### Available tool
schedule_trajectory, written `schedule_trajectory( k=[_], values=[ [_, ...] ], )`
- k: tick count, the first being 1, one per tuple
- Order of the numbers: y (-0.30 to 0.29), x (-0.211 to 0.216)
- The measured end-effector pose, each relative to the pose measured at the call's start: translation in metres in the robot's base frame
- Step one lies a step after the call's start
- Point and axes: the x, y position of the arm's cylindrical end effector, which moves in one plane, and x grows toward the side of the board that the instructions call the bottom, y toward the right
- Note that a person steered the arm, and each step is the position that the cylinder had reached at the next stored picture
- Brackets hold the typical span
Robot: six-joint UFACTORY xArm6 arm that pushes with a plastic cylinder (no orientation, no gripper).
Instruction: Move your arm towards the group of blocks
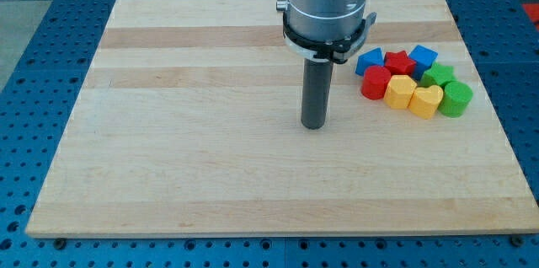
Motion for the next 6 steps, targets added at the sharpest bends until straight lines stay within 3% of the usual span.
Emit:
schedule_trajectory(
  k=[2,3,4,6],
  values=[
    [-0.013,-0.087],
    [-0.002,-0.112],
    [0.047,-0.146],
    [0.12,-0.171]
  ],
)
